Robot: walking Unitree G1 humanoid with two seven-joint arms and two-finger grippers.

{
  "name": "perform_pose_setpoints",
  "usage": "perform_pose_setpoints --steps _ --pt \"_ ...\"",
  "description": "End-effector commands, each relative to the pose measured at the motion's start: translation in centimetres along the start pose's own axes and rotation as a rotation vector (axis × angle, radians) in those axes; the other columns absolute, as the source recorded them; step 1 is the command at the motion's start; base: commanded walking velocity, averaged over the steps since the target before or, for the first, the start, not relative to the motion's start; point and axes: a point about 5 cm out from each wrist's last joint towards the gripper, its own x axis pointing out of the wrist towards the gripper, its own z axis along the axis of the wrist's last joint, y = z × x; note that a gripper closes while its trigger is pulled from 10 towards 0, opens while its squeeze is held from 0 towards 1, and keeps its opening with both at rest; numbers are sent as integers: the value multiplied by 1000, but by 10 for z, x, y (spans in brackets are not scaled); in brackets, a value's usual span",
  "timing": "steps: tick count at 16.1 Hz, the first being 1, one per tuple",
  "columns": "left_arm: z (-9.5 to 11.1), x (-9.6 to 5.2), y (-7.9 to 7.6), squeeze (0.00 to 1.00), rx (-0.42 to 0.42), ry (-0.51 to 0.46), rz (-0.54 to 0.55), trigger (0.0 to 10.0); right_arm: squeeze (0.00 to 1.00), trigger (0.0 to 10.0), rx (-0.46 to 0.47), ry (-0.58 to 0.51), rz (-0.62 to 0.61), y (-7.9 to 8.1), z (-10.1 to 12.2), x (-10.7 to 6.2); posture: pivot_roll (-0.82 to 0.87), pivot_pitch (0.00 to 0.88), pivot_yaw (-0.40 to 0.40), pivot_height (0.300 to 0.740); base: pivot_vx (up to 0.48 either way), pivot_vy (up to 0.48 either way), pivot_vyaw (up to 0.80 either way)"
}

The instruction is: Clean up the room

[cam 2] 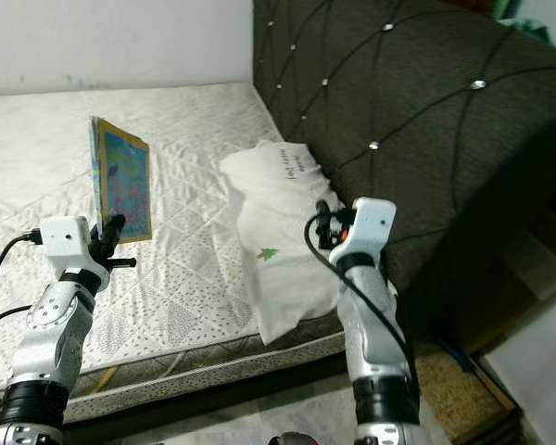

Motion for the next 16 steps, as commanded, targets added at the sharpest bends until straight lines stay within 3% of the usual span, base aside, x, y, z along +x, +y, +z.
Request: perform_pose_setpoints --steps 1,5,11,16 --pt "15 3 -2 0 14 -67 8 10000 0 10000 3 -12 -10 -3 2 0 -35 0 -31 740 0 0 0" --pt "24 10 -9 0 15 -68 -27 10000 0 10000 31 -27 15 0 7 2 -29 0 -37 740 0 0 0" --pt "23 11 -11 0 12 -63 -23 10000 0 10000 20 -22 39 3 6 3 -32 0 -42 667 0 0 0" --pt "28 12 -6 0 -9 -91 -12 10000 0 10000 -4 -20 43 2 6 4 -31 0 -44 662 0 0 0"
